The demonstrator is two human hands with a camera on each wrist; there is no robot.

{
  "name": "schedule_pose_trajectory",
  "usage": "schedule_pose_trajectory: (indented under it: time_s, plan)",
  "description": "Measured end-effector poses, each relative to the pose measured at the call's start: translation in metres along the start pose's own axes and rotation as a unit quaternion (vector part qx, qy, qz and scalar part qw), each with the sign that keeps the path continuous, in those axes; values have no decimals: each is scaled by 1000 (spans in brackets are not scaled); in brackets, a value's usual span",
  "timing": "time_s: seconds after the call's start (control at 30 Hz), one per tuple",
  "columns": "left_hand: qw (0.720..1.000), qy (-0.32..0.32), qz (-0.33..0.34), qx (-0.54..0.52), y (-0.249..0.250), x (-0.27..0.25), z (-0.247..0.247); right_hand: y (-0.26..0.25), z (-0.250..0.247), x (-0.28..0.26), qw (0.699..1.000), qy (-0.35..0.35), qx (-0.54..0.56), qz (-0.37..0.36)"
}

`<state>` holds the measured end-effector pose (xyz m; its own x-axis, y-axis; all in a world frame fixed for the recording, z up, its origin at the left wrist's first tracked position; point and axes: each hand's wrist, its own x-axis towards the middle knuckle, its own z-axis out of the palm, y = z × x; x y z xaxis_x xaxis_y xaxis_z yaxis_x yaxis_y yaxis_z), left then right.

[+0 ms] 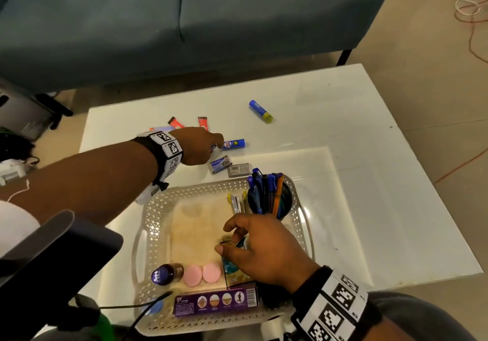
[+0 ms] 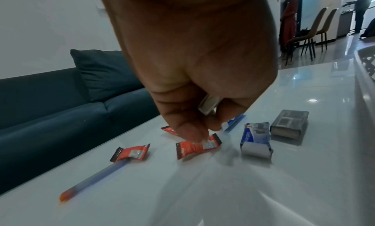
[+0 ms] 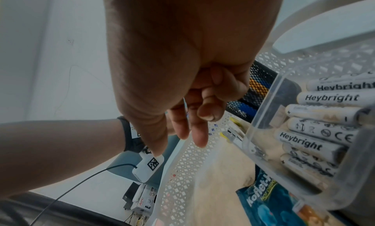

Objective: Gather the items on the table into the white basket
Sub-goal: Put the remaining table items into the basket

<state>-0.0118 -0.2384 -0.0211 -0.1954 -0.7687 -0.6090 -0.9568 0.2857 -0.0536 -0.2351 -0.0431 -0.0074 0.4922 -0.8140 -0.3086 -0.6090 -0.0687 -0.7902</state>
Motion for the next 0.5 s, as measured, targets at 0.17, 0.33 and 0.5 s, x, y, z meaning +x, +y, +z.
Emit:
schedule_pose_trajectory:
  time_s: [0.17,0.33,0.5]
  plan:
    - [998,-2,41,38,16,17,7,2,-3,-2,1000,3,3,-1]
    - [992,-1,61,113,23,25,13,2,-6,-1,1000,-3,5,-11]
    - [992,27,53,110,26,18,-4,3,-4,2,1000,0,7,-8]
